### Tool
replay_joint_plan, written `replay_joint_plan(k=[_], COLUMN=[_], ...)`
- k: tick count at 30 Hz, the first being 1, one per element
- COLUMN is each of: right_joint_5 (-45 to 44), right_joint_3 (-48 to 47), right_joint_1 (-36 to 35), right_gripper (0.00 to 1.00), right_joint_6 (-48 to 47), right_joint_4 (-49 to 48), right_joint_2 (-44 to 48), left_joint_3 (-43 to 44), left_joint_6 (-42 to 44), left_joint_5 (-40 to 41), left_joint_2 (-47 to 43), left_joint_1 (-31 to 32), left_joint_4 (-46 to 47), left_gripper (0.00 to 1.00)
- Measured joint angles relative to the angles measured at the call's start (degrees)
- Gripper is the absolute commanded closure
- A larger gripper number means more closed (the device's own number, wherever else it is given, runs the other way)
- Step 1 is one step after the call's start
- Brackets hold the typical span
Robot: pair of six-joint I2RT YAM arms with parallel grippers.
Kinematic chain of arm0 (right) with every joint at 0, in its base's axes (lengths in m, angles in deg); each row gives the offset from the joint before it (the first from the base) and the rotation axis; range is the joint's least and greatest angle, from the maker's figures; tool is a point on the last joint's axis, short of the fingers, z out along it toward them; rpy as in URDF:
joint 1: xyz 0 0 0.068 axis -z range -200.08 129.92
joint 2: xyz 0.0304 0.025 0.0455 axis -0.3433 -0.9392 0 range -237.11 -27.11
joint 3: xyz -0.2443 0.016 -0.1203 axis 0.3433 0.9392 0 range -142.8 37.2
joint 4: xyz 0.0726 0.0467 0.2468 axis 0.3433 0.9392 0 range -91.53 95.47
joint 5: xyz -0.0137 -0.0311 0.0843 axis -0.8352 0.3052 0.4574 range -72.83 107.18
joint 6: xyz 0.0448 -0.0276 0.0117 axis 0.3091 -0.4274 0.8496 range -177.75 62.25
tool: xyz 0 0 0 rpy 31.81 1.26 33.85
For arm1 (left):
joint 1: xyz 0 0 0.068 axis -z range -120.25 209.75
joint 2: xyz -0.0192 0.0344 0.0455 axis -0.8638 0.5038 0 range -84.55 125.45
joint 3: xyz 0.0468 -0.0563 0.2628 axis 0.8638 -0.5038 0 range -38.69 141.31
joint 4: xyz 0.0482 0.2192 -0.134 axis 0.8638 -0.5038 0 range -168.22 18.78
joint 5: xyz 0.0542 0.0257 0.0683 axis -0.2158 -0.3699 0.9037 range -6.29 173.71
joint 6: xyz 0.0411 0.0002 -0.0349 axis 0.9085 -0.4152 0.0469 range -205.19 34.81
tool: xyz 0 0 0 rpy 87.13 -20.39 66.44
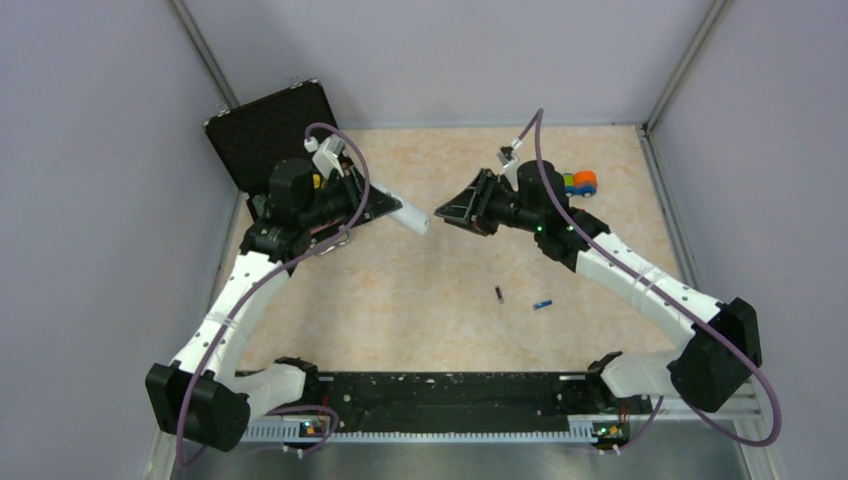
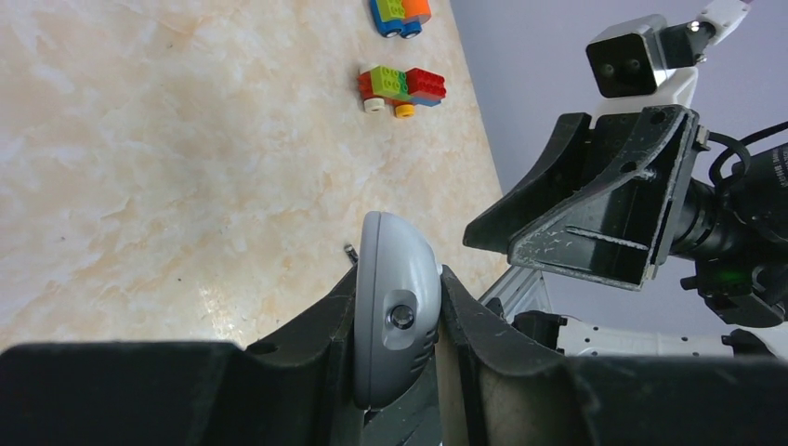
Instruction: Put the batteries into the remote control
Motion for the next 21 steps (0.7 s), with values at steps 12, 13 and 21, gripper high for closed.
replay_joint_plan(k=[12, 13, 21], right_joint_5=[3.63, 3.89, 4.15], right_joint_3=[0.07, 0.07, 0.07], right_joint_1=[-0.87, -0.96, -1.40], right_gripper=[0.60, 0.59, 0.55], right_joint_6=[3.65, 3.93, 4.57], right_joint_4=[-6.56, -6.95, -7.87], right_joint_2=[-2.91, -3.19, -4.46], left_joint_3=[-0.63, -0.63, -0.72], left_joint_6=[-1.29, -1.33, -1.53], left_joint_5=[0.20, 0.20, 0.20], left_joint_2=[0.00, 0.00, 0.00], left_joint_1=[0.04, 0.04, 0.09], left_joint_4=[0.94, 1.05, 1.18], left_gripper=[1.00, 1.00, 1.00])
